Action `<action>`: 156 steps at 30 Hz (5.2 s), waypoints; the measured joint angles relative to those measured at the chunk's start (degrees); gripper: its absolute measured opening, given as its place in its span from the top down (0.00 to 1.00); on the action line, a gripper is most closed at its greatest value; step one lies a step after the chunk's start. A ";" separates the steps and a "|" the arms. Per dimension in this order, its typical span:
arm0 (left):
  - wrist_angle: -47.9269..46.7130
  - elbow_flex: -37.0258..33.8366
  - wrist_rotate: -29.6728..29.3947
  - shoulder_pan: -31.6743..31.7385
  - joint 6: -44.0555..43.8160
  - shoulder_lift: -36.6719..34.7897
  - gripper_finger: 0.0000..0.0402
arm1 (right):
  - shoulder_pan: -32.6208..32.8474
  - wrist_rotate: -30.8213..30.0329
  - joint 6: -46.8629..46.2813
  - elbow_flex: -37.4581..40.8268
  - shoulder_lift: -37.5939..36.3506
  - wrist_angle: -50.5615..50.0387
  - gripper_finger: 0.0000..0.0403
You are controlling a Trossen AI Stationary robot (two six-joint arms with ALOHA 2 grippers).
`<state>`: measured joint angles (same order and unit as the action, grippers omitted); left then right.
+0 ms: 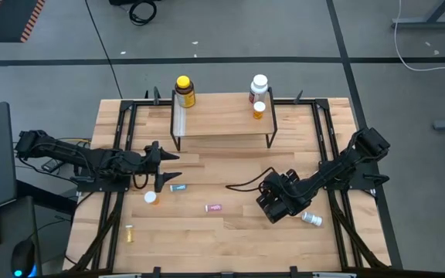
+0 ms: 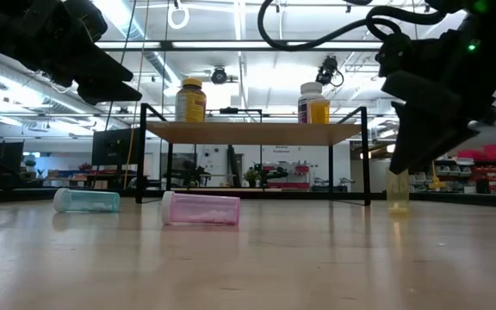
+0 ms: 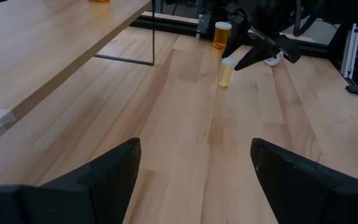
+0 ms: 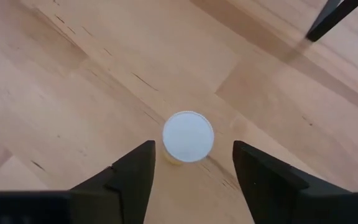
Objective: Pick and place medicine bottles onto shelf by color
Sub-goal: Put the right small yellow pill bottle on the shelf
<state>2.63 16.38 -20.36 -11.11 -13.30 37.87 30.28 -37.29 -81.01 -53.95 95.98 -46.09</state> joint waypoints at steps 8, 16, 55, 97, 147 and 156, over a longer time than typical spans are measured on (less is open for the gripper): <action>-0.01 0.00 0.00 0.00 -0.02 0.00 0.22 | -0.02 -0.22 0.15 0.00 0.00 0.62 0.46; -0.55 0.00 0.00 0.00 -0.04 0.00 0.22 | -0.07 -1.19 0.17 0.00 0.00 1.12 0.46; -0.83 0.00 0.02 0.00 -0.07 0.00 0.22 | -2.71 1.50 5.76 0.00 -1.95 2.70 0.66; -1.57 0.00 0.00 0.00 -0.07 0.02 0.22 | -35.23 9.65 64.49 -21.79 -13.49 2.42 0.67; -3.41 0.00 -0.02 0.02 -0.07 0.00 0.22 | -40.57 9.96 57.04 -18.99 -13.60 -2.81 0.67; -3.39 0.00 0.00 0.02 -0.05 0.00 0.22 | -41.37 9.79 57.16 -18.99 -13.59 -2.81 0.67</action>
<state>-0.76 16.38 -20.36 -11.09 -13.35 37.87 -11.09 -27.50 -23.86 -72.95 82.40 -48.90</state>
